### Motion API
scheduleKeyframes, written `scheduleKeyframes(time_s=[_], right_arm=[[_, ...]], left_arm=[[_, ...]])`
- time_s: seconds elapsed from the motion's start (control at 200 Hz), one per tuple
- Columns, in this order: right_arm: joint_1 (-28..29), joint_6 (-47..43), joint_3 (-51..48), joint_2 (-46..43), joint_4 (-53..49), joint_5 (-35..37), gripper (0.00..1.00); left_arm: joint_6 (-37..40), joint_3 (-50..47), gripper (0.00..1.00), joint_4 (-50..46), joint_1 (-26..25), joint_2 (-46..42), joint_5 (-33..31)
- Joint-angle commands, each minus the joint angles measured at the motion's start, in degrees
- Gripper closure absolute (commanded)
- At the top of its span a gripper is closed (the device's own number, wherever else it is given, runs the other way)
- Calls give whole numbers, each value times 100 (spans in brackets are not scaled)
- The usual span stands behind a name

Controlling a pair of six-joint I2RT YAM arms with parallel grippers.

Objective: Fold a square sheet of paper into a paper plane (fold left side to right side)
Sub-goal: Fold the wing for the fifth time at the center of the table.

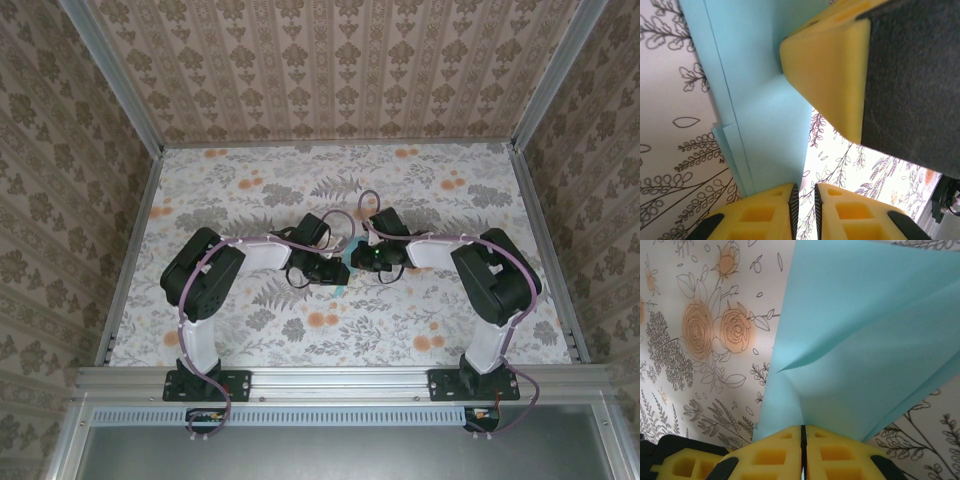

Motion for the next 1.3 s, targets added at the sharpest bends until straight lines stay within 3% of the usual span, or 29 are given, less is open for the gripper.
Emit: scheduleKeyframes(time_s=[0.0, 1.295], right_arm=[[-160, -173, 117, 175, -308, 463, 90], [-1033, -594, 716, 461, -693, 369, 90]], left_arm=[[24, -230, 80, -604, -59, 151, -350], [36, -219, 80, -618, -56, 213, -339]])
